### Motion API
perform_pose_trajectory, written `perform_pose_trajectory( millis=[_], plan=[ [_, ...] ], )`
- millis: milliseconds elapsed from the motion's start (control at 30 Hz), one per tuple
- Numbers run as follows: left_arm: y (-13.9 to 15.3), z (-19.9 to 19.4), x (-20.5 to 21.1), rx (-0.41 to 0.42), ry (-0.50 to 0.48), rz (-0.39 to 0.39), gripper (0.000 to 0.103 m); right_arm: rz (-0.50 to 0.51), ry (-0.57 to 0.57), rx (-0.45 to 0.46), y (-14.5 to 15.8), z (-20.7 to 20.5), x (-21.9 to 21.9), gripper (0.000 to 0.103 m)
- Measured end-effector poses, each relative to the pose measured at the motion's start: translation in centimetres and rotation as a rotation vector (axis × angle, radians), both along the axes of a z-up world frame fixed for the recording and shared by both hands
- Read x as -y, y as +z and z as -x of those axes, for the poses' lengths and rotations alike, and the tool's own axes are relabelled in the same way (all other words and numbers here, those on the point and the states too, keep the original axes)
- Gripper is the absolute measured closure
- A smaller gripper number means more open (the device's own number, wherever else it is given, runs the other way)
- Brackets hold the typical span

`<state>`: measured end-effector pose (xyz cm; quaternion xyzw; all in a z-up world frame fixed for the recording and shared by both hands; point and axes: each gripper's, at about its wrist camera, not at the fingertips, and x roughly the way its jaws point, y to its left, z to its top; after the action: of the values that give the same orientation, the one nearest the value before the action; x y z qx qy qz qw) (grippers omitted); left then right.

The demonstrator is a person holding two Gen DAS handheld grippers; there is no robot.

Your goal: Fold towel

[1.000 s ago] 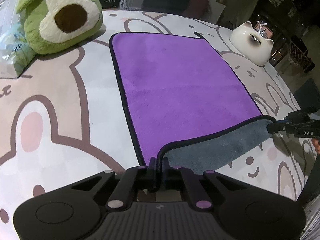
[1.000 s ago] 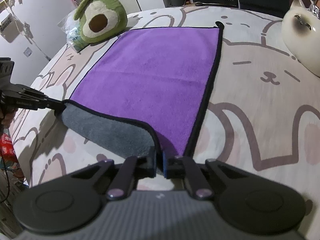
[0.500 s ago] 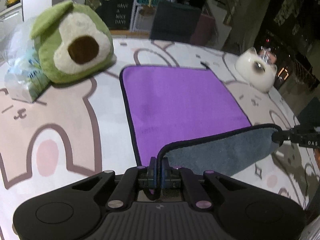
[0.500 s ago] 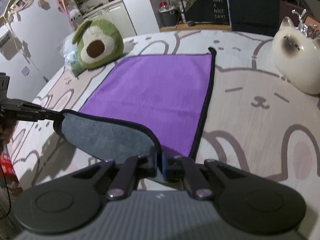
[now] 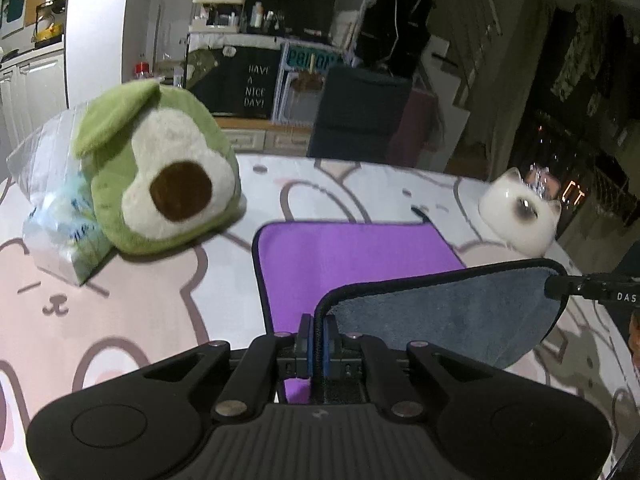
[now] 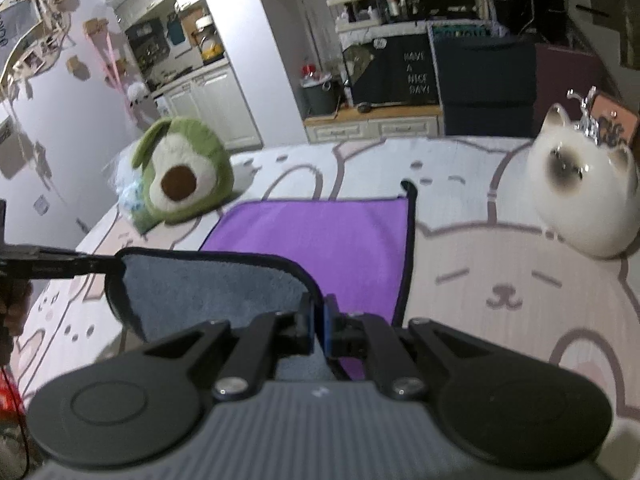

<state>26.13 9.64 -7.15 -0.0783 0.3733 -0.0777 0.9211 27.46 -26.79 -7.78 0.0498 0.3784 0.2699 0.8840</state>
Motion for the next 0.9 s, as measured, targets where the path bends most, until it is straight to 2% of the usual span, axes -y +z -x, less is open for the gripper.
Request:
perform_pose_trajectory(
  millis=[367,700,900],
  plan=[
    [1.4,-4.5,-0.7,0.092,0.04,0.016,0.099,-0.035,-0.044,0.077,1.2,-4.8,-1.6,0.097],
    [0.9,-9.5,-0.5,0.134,0.061,0.018,0.099,-0.045,-0.101,0.109,0.6,-9.3,-2.5,0.097],
    [-0.5,-12.1,-0.7,0.109,0.071,0.022,0.099,-0.038,-0.129,0.091,-0.3,-11.7,-3.1,0.097]
  ],
)
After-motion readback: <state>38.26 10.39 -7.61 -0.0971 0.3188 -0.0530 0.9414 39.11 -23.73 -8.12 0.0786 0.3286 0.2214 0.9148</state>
